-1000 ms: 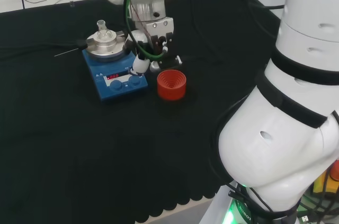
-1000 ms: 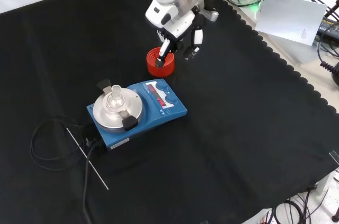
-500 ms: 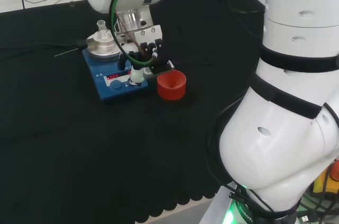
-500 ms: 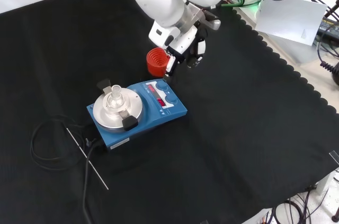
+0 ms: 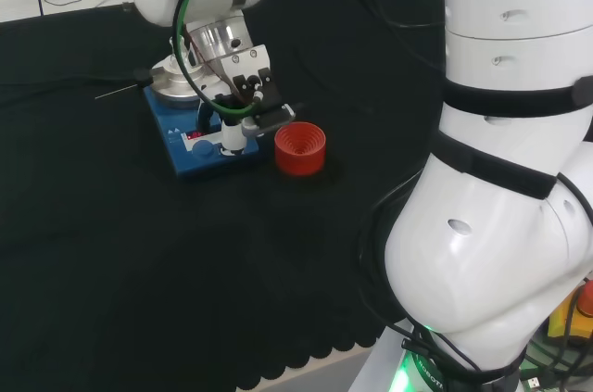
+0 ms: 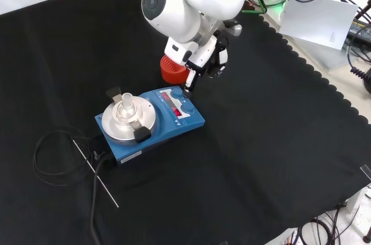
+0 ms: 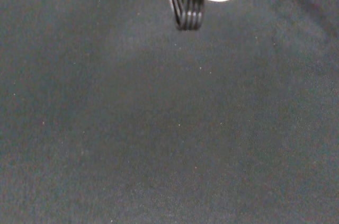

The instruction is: Turn on the heater.

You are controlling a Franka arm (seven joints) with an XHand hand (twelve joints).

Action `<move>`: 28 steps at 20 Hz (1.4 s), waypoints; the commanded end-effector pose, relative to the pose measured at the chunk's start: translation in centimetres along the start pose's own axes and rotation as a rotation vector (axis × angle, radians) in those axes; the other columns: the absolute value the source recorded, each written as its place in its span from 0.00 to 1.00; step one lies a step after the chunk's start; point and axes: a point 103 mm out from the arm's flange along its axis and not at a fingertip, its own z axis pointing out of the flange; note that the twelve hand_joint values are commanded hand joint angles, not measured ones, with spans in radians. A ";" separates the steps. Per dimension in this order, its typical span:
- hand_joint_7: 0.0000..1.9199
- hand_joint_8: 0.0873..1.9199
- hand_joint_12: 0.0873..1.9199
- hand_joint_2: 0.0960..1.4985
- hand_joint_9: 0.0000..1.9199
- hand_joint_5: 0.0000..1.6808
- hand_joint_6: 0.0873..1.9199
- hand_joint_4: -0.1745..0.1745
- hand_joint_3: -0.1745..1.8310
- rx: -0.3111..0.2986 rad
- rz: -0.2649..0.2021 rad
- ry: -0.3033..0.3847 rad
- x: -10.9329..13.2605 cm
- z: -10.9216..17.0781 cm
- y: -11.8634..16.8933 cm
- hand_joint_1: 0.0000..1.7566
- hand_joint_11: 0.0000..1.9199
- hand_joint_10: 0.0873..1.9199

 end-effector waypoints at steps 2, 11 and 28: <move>0.80 0.82 0.71 0.41 0.86 0.21 0.01 0.39 0.61 0.061 -0.014 -0.027 0.1 0.2 0.6 0.81 0.66 0.80; 0.80 0.82 0.71 0.40 0.87 0.21 0.00 0.40 0.62 0.093 -0.021 -0.034 -0.1 0.4 1.1 0.82 0.66 0.81; 0.81 0.82 0.72 0.39 0.87 0.22 0.00 0.40 0.63 0.118 -0.023 -0.033 -0.1 0.8 2.5 0.82 0.66 0.81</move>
